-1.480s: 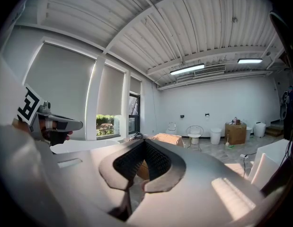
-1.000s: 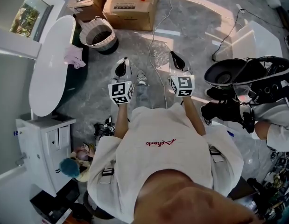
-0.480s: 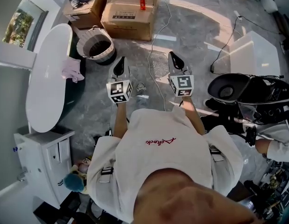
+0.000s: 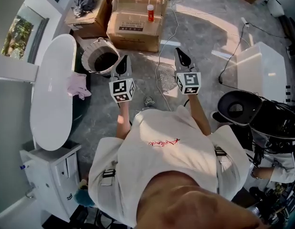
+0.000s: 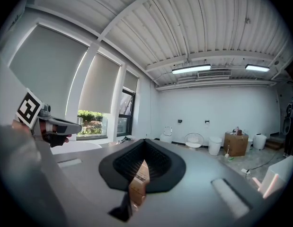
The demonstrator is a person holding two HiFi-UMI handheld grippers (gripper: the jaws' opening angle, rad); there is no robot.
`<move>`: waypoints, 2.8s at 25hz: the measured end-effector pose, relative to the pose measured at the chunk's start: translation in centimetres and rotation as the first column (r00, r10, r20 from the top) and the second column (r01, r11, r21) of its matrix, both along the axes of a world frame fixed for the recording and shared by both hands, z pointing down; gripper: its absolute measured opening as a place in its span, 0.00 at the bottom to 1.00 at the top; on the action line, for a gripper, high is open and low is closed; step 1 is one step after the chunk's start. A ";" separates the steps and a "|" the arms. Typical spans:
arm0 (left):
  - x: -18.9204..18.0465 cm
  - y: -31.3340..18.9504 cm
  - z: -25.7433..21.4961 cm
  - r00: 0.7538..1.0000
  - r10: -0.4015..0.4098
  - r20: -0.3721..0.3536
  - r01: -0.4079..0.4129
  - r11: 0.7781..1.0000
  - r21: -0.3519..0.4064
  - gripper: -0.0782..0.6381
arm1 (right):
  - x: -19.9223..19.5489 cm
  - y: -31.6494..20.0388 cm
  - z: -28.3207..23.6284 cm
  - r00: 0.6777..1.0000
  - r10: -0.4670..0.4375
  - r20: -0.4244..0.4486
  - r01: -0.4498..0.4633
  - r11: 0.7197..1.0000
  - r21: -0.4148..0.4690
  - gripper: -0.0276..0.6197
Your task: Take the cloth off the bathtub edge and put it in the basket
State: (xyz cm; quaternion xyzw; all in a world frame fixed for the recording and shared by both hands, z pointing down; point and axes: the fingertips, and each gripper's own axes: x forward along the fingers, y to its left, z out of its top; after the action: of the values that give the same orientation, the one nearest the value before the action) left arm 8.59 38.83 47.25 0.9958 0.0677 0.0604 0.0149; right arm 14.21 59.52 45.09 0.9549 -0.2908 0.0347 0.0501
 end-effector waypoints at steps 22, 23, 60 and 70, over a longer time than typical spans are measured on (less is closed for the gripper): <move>13.9 -7.6 2.6 0.998 0.030 0.046 -0.029 0.999 -0.034 0.11 | 13.7 -7.0 2.0 0.998 0.053 0.034 -0.051 0.998 -0.049 0.05; 14.0 -7.7 2.7 0.998 0.028 0.049 -0.026 0.999 -0.035 0.11 | 13.8 -6.9 2.1 0.998 0.053 0.036 -0.051 0.997 -0.050 0.05; -18.8 -24.8 2.2 0.314 -0.944 0.104 0.947 0.319 0.038 0.11 | -5.9 -44.7 4.8 0.244 -0.965 0.094 0.970 0.244 -0.010 0.05; -28.1 -27.4 1.0 0.237 -0.970 0.047 0.971 0.237 -0.006 0.11 | -13.3 -48.9 2.8 0.226 -0.973 0.050 0.974 0.226 -0.021 0.05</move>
State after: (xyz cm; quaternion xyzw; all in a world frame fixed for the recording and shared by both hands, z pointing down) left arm -19.52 11.43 48.30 0.8236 -0.5607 0.0539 0.0671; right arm 0.88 10.63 47.94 0.5649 -0.8212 0.0155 0.0796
